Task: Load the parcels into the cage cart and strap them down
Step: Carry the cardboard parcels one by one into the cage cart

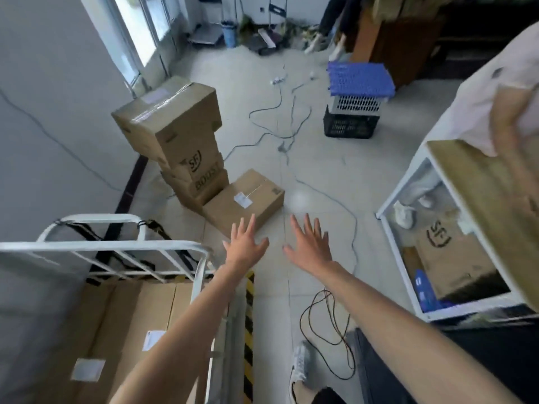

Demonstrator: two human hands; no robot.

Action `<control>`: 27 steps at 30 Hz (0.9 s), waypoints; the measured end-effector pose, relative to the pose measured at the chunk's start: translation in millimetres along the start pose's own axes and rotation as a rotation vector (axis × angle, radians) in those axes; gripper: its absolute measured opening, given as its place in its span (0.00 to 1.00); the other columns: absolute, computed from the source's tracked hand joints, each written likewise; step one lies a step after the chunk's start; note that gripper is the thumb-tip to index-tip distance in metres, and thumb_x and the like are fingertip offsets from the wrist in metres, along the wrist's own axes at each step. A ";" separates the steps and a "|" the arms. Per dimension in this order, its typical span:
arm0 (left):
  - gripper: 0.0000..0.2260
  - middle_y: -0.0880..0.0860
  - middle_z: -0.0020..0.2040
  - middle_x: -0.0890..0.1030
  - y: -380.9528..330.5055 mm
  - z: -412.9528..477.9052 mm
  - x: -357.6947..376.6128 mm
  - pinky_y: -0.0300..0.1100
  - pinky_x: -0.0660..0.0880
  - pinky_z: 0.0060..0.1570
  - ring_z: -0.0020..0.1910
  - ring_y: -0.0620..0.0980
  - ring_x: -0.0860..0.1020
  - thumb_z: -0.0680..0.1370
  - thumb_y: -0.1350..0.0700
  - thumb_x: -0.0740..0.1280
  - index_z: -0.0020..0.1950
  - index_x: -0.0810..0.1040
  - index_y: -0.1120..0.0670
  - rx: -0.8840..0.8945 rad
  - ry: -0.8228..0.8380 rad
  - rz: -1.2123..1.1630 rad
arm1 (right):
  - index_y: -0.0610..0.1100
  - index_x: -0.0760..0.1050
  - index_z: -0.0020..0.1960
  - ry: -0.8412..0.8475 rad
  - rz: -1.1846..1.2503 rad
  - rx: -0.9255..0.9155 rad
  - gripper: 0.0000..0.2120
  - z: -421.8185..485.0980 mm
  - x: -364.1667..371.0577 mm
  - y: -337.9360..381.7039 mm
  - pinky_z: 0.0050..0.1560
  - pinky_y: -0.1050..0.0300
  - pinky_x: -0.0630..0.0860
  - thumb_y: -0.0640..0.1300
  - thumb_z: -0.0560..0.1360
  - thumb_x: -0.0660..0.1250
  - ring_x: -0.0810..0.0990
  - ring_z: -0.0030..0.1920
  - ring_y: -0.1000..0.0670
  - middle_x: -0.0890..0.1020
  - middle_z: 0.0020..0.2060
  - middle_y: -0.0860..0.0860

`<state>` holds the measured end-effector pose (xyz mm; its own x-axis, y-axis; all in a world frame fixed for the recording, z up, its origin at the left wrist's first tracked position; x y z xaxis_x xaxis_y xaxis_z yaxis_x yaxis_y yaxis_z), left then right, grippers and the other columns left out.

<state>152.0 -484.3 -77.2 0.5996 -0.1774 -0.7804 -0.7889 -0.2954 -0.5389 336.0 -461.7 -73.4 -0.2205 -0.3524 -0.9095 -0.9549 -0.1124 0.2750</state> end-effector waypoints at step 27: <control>0.34 0.55 0.82 0.53 -54.4 463.7 -49.6 0.73 0.49 0.71 0.81 0.55 0.47 0.79 0.45 0.63 0.82 0.51 0.45 -0.250 0.075 -0.118 | 0.52 0.42 0.82 0.171 0.058 -0.001 0.39 480.8 -95.6 -6.7 0.77 0.36 0.50 0.58 0.78 0.58 0.46 0.81 0.39 0.45 0.82 0.43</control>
<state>102.6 -24.1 -156.2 0.7011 -0.1944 -0.6860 -0.6607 -0.5389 -0.5225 267.8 19.5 -138.2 -0.2378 -0.5114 -0.8258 -0.9413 -0.0883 0.3257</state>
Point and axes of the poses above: each hand's wrist, its own z-axis towards the middle knuckle, its own x-axis out of the palm, y = z × x, the point moved 2 cm from there along z, towards the middle knuckle
